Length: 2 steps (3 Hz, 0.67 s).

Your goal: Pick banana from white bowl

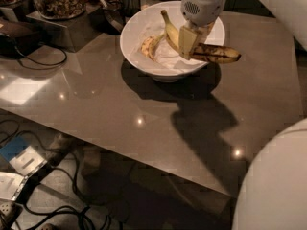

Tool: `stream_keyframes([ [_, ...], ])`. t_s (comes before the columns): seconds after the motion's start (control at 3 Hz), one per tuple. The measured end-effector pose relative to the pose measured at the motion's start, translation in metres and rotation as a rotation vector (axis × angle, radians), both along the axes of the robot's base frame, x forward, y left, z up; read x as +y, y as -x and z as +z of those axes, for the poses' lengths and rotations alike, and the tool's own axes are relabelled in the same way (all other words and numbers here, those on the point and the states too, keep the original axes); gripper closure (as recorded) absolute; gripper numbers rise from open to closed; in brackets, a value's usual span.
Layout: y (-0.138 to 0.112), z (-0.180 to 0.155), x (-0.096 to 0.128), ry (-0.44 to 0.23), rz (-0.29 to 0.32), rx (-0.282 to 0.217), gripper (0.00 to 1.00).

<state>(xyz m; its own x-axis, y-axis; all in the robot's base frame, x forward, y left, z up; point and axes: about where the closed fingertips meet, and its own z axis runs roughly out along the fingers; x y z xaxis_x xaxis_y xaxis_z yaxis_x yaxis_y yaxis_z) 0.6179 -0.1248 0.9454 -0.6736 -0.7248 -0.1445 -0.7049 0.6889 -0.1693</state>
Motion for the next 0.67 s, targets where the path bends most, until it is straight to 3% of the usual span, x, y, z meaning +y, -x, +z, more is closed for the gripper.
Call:
stream_keyframes([
  [0.33,-0.002,0.003,0.001,-0.004,0.007,-0.024,1.0],
  [0.67,0.053,0.031,-0.012,-0.057,0.066,-0.01,1.0],
])
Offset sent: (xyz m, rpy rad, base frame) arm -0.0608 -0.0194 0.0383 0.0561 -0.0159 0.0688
